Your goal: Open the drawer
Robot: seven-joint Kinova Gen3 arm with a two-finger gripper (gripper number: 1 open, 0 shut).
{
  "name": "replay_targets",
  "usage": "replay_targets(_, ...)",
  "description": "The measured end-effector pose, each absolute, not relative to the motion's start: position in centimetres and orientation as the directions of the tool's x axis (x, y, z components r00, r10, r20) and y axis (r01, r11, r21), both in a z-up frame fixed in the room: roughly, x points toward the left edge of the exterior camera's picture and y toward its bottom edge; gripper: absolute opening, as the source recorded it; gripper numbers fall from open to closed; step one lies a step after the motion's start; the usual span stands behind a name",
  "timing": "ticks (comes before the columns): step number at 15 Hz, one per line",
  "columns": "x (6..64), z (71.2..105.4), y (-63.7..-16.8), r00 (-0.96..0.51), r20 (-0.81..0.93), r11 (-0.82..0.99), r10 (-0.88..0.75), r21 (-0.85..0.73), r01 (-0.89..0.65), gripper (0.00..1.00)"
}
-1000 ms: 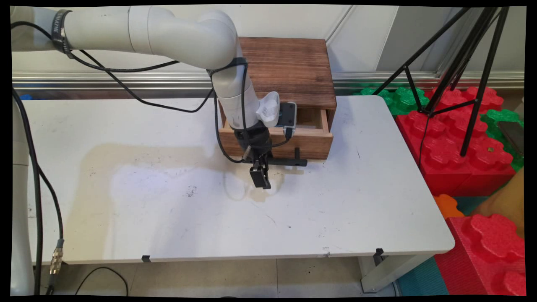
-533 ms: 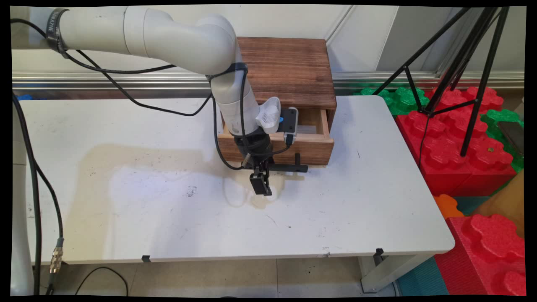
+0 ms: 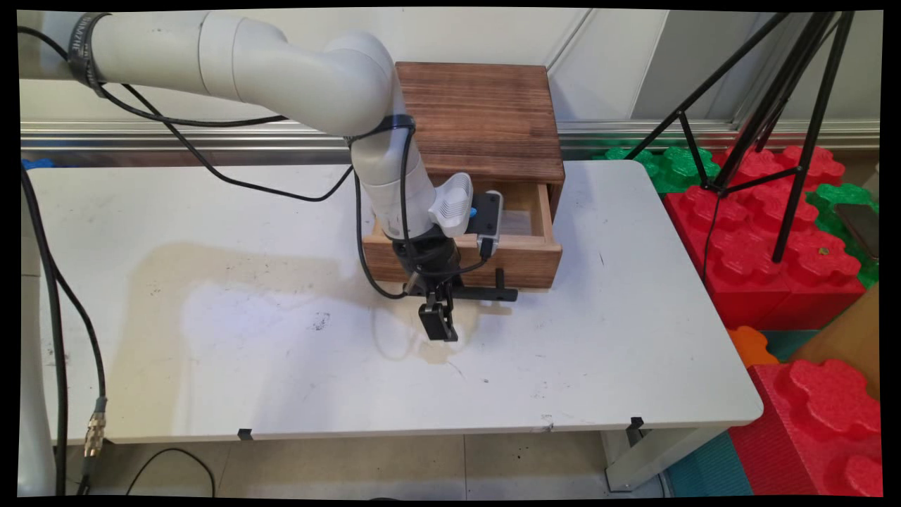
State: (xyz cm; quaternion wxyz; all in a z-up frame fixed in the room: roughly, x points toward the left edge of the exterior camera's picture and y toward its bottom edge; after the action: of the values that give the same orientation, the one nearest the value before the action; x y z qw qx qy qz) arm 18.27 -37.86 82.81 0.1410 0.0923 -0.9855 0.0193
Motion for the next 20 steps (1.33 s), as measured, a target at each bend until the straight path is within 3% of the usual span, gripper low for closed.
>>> replay_targets(20,16.8,83.1,-33.7,-0.939,0.303,0.987,-0.16,0.029,-0.159,1.0)
